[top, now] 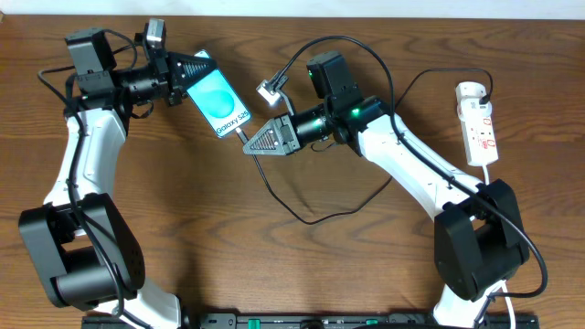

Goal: Plug charger to phone and switch on socket

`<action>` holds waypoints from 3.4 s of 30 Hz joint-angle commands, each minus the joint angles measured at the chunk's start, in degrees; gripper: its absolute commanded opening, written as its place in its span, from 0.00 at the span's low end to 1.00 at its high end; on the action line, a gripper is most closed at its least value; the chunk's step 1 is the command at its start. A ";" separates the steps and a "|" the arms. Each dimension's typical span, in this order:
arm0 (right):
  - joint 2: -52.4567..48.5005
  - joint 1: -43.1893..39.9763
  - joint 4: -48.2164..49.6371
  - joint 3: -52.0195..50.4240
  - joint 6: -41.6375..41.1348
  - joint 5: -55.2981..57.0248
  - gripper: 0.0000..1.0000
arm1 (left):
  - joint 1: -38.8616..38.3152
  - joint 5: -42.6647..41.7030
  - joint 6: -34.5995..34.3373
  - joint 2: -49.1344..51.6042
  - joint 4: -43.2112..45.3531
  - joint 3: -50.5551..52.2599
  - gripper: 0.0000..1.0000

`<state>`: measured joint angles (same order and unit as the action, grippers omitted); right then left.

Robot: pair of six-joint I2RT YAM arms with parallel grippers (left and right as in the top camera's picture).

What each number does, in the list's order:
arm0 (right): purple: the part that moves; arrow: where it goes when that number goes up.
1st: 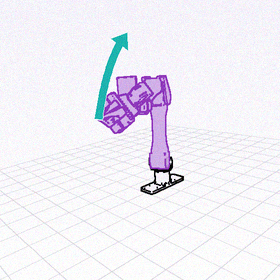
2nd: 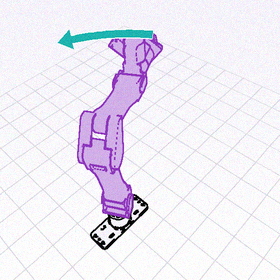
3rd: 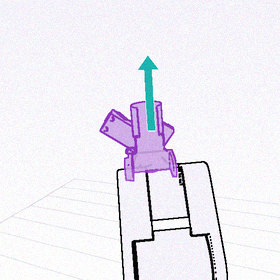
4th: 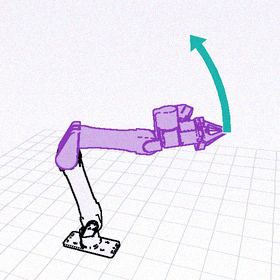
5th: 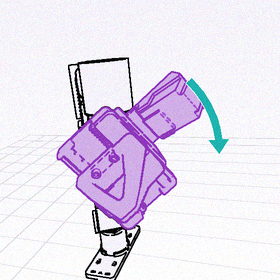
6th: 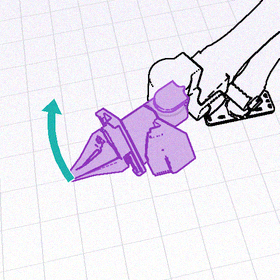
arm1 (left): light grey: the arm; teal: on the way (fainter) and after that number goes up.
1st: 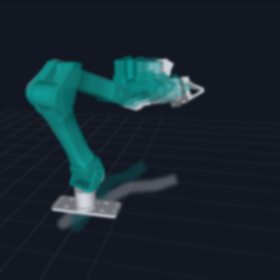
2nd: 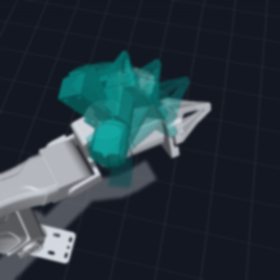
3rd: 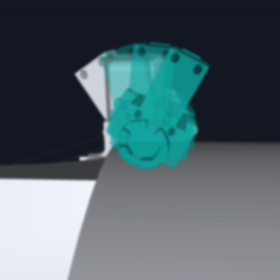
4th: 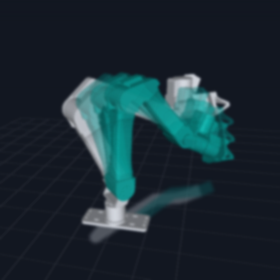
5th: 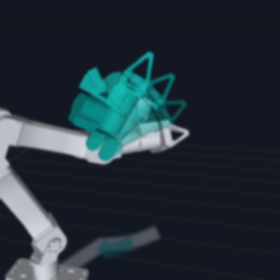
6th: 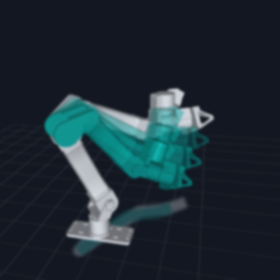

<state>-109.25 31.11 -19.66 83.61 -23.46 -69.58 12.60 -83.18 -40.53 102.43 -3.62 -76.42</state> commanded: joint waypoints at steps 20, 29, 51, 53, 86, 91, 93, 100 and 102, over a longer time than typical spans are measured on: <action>0.22 -0.68 0.68 -0.07 -0.07 -6.51 0.01 | -0.04 -1.05 -0.52 0.33 0.28 -0.28 0.07; 0.22 -0.68 0.63 -0.07 -0.07 -6.08 0.01 | -0.04 -1.05 -0.55 0.33 0.28 -0.28 0.08; 0.22 -0.70 -0.68 -0.07 -0.31 -3.43 0.01 | -0.04 -1.05 -1.79 0.33 0.28 -0.28 0.08; 0.22 -0.70 -0.66 -0.07 -0.33 -3.41 0.01 | -0.04 -1.05 -1.79 0.33 0.28 -0.28 0.07; 0.22 -0.68 0.90 -0.07 -2.89 -2.01 0.01 | -0.04 -1.33 -1.77 0.33 0.31 -0.28 0.07; 0.22 -0.68 1.05 -0.07 -2.91 -1.86 0.01 | -0.04 -1.51 -1.77 0.33 0.28 -0.28 0.07; 0.22 -0.68 1.05 -0.07 -2.91 -1.62 0.01 | -0.04 -1.51 -1.77 0.33 0.28 -0.28 0.07; 0.22 -0.68 1.27 -0.07 -3.34 -1.03 0.01 | -0.04 -1.70 -1.77 0.33 0.28 -0.28 0.07; 0.22 -0.68 1.29 -0.07 -3.56 -1.03 0.01 | -0.04 -1.70 -1.77 0.33 0.28 -0.28 0.07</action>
<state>-109.25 30.76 -18.70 83.61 -26.39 -70.65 12.60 -83.05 -42.02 102.43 -3.60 -76.42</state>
